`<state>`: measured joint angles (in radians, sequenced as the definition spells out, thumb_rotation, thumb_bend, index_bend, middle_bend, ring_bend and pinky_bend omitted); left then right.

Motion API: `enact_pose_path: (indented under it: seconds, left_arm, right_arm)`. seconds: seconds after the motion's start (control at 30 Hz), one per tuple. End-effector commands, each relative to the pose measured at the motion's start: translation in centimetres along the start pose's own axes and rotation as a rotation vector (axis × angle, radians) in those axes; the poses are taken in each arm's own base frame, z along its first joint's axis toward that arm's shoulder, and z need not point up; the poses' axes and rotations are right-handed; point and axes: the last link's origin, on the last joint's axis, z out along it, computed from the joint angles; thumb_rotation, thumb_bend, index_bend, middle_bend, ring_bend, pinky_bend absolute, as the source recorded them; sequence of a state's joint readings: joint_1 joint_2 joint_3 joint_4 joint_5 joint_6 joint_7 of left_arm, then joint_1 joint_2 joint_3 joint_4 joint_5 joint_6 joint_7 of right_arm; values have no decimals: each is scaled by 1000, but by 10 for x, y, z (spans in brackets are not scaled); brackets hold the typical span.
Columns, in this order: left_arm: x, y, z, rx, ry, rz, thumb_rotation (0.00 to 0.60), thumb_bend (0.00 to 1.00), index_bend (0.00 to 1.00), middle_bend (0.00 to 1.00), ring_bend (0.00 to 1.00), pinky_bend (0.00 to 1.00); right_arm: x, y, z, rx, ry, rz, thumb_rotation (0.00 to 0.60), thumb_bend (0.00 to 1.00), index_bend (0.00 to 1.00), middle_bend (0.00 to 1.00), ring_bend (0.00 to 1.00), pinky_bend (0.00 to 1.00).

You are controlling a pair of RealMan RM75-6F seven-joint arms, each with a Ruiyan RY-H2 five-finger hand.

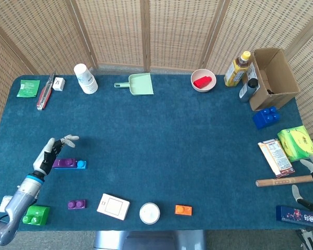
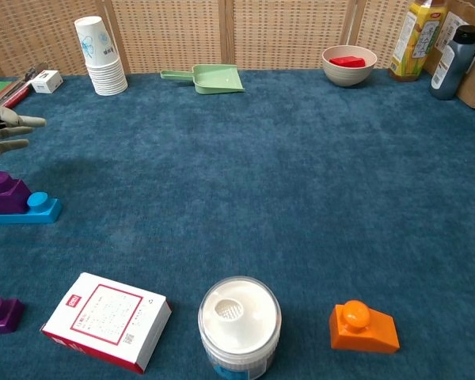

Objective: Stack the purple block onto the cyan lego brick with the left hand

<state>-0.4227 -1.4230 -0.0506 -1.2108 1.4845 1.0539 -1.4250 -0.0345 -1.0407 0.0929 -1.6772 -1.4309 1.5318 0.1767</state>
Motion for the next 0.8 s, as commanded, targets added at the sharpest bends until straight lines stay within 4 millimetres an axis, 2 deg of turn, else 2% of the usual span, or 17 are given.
enact_pose_path:
  seconds: [0.03, 0.8]
  left_arm:
    - [1, -1, -1, 2, 7, -1, 0, 335, 483, 281, 97, 40]
    - [0, -18, 1, 36, 21, 20, 0, 337, 490, 284, 98, 41]
  right_arm:
    - [0, 0, 0, 0, -1, 0, 600, 371, 163, 96, 0, 39]
    - [-1, -2, 2, 4, -2, 2, 599, 372, 163, 95, 0, 39]
